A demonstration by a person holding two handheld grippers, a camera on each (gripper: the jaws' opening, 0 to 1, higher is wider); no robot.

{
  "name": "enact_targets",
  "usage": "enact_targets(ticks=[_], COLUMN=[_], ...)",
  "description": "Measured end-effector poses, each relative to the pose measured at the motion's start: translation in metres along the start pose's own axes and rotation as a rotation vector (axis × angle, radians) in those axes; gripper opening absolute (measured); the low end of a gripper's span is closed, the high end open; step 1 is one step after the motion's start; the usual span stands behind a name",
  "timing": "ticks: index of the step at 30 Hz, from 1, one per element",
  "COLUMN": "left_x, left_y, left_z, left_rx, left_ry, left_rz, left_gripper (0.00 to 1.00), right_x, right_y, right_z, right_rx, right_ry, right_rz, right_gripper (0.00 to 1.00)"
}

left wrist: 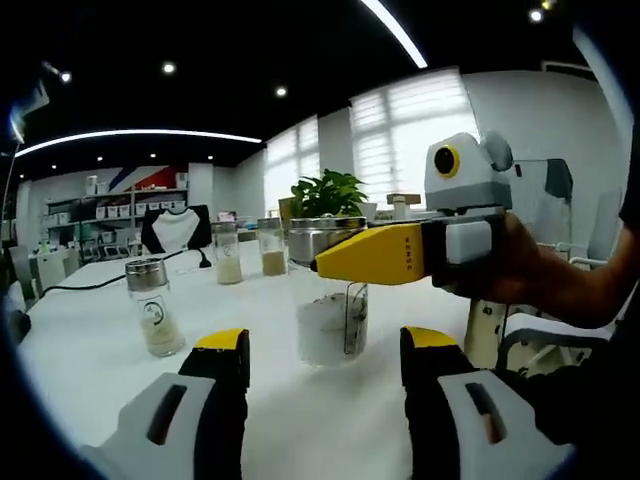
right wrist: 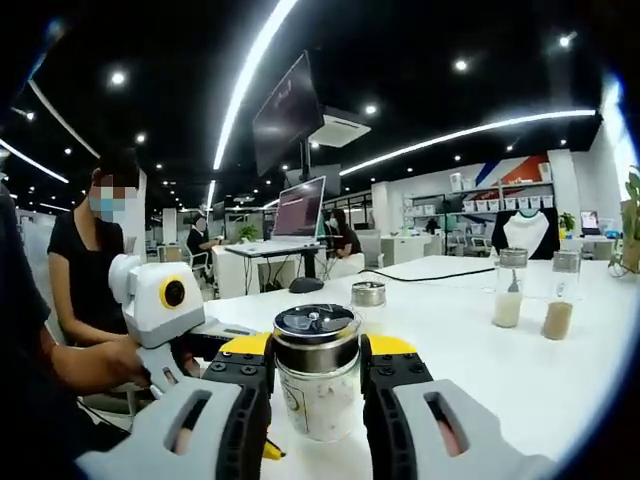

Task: Rotate the seasoning bottle until the label or dispensing opening points toward the visible target arrow and the bottle remains upright within the marked orientation range

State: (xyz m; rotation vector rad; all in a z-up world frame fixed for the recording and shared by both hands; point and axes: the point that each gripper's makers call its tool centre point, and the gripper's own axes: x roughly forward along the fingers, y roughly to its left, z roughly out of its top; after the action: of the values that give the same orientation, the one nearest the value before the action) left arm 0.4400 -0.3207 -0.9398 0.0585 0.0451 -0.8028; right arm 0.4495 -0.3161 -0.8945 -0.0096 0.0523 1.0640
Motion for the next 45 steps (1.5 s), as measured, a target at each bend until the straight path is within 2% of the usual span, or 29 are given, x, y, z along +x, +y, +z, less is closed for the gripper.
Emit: enact_targets(ticks=[2,5,8,10,14,20,33,39,45], left_x=[-0.001,-0.004,-0.004,-0.006,-0.009,-0.016,-0.022,-0.023,-0.024], left_y=[0.002,0.006,0.011,0.015,0.022,0.037,0.042,0.043,0.045], left_z=[0.000,-0.003,-0.010,-0.012,-0.010,-0.005,-0.001,0.000,-0.001], left_rx=[-0.005,0.002,0.003,0.009,-0.021,-0.032,-0.018,-0.012,-0.010], left_ry=[-0.001,0.011,0.048,0.066,0.063,0.045,0.039,0.042,0.045], left_rz=[0.001,-0.009,-0.001,0.011,0.025,0.080,0.095,0.097,0.100], left_gripper=[0.75,0.76,0.89,0.93,0.99,1.00,1.00,1.00,1.00], right_x=[0.003,0.011,0.019,0.022,0.031,0.043,0.063,0.074,0.080], right_y=[-0.006,-0.014,-0.021,-0.027,-0.038,-0.058,-0.089,-0.096,-0.100], right_z=[0.000,-0.003,-0.005,-0.005,-0.005,-0.009,-0.012,-0.016,-0.020], right_rx=[0.001,0.004,-0.019,-0.012,0.008,0.057,0.070,0.040,0.057], right_ry=[0.003,0.010,0.025,0.027,0.025,0.028,0.046,0.073,0.075], right_rz=[0.002,0.011,0.023,0.024,0.032,0.030,-0.004,0.006,0.016], right_gripper=[0.30,0.31,0.31,0.31,0.31,0.31,0.31,0.31,0.31])
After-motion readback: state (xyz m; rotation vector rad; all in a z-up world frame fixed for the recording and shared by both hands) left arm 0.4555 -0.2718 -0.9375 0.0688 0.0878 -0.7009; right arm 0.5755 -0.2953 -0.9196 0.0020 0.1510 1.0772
